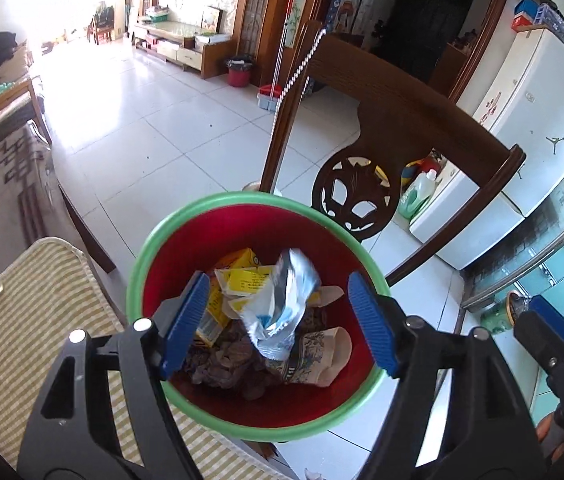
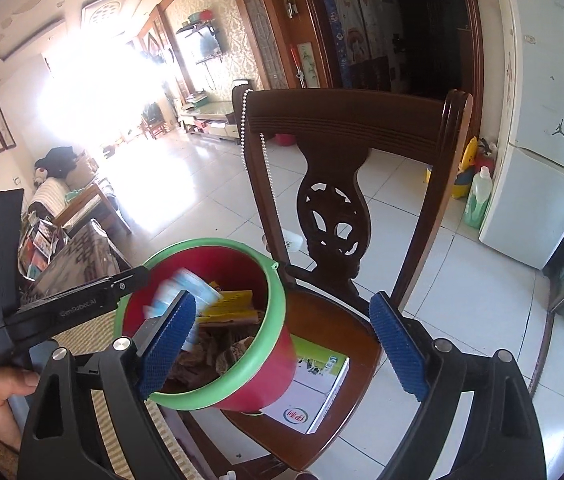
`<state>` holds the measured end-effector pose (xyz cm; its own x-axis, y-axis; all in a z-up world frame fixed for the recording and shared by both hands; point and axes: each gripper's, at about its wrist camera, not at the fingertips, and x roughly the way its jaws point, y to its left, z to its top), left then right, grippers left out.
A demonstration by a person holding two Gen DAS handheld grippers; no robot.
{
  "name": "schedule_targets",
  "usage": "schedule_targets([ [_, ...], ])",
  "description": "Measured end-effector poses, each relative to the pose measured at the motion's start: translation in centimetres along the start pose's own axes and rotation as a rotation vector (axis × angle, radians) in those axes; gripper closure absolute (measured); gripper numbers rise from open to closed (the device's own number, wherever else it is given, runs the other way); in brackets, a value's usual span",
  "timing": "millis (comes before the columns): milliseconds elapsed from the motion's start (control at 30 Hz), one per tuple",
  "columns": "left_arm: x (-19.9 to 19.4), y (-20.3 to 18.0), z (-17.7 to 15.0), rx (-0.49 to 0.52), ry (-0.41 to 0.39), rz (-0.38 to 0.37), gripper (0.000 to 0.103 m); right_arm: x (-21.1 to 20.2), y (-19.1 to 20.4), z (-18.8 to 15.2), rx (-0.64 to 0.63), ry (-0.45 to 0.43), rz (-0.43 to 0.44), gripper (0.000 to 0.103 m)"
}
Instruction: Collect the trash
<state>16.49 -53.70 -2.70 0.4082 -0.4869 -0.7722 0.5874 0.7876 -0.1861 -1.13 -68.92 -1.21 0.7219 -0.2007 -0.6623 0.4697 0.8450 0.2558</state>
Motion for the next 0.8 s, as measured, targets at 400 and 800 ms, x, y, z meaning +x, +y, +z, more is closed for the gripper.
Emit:
schedule_targets([
  [400,-10.2,8.9,-5.0,-0.151,-0.097,0.076,0.01,-0.9,10.3,-1.9,-0.158,-0.021,0.127,0.013],
  [800,-23.7,20.7,-13.6,-0.261,-0.314,0.312,0.005,-6.0,23.9,-7.7,-0.189,-0.287,0.208,0.007],
])
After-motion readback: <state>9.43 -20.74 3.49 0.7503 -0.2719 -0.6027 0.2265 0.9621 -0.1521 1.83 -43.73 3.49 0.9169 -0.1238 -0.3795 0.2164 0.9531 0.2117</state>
